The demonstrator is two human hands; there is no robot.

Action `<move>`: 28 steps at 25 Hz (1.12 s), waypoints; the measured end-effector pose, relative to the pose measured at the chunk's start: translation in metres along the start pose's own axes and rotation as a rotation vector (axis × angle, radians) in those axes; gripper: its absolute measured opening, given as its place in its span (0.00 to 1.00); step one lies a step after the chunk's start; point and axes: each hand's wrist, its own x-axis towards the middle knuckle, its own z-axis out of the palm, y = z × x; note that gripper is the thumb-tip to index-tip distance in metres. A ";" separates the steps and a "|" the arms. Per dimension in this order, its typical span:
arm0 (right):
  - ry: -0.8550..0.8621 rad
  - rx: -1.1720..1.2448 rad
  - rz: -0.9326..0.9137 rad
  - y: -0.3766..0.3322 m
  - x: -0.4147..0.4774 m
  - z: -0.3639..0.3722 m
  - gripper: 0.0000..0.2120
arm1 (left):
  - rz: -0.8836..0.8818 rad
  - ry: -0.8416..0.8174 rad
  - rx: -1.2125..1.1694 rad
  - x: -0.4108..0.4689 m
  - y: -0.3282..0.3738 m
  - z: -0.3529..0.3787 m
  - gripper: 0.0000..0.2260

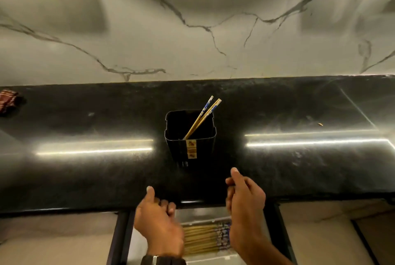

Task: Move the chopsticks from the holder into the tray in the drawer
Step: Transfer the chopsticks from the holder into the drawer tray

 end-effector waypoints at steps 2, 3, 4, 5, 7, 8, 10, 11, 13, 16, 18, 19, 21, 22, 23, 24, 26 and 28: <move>-0.057 0.040 -0.208 -0.029 -0.003 0.012 0.14 | 0.091 -0.110 0.024 -0.012 0.015 0.009 0.11; -0.072 0.042 -0.295 -0.042 0.001 0.019 0.13 | 0.153 -0.169 0.064 -0.017 0.020 0.014 0.10; -0.077 0.016 -0.366 -0.056 0.009 0.028 0.12 | 0.229 -0.222 0.131 -0.023 0.025 0.019 0.09; -0.075 -0.033 -0.409 -0.069 0.022 0.039 0.09 | 0.326 -0.276 0.217 -0.028 0.029 0.025 0.06; -0.060 -0.163 -0.451 -0.088 0.056 0.063 0.07 | 0.581 -0.366 0.419 -0.033 0.034 0.041 0.05; -0.057 -0.214 -0.439 -0.096 0.076 0.074 0.13 | 0.746 -0.385 0.567 -0.030 0.035 0.049 0.09; -0.085 -0.273 -0.359 -0.106 0.111 0.094 0.26 | 1.058 -0.394 0.902 -0.016 0.035 0.067 0.17; -0.113 -0.294 -0.310 -0.110 0.122 0.103 0.28 | 1.140 -0.412 1.057 -0.009 0.034 0.076 0.20; -0.150 -0.335 -0.270 -0.111 0.139 0.119 0.17 | 1.155 -0.502 1.271 0.003 0.030 0.089 0.22; -0.110 -0.383 -0.259 -0.105 0.154 0.135 0.12 | 1.086 -0.618 1.409 0.019 0.020 0.092 0.20; -0.101 -0.359 -0.274 -0.103 0.158 0.141 0.04 | 1.138 -0.645 1.460 0.030 0.012 0.088 0.19; -0.105 -0.352 -0.279 -0.104 0.157 0.143 0.03 | 1.168 -0.657 1.468 0.035 0.009 0.086 0.19; -0.132 -0.377 -0.304 -0.105 0.158 0.146 0.04 | 1.194 -0.679 1.475 0.041 0.006 0.083 0.21; -0.158 -0.403 -0.320 -0.105 0.159 0.146 0.04 | 1.198 -0.680 1.485 0.043 0.006 0.082 0.21; -0.193 -0.430 -0.335 -0.107 0.159 0.147 0.04 | 1.203 -0.676 1.499 0.044 0.006 0.082 0.22; -0.231 -0.450 -0.353 -0.109 0.158 0.147 0.04 | 1.207 -0.669 1.510 0.044 0.006 0.083 0.22; -0.291 -0.485 -0.388 -0.111 0.158 0.148 0.08 | 1.227 -0.655 1.528 0.043 0.006 0.084 0.24; -0.310 -0.510 -0.406 -0.111 0.157 0.149 0.12 | 1.254 -0.644 1.539 0.043 0.004 0.083 0.25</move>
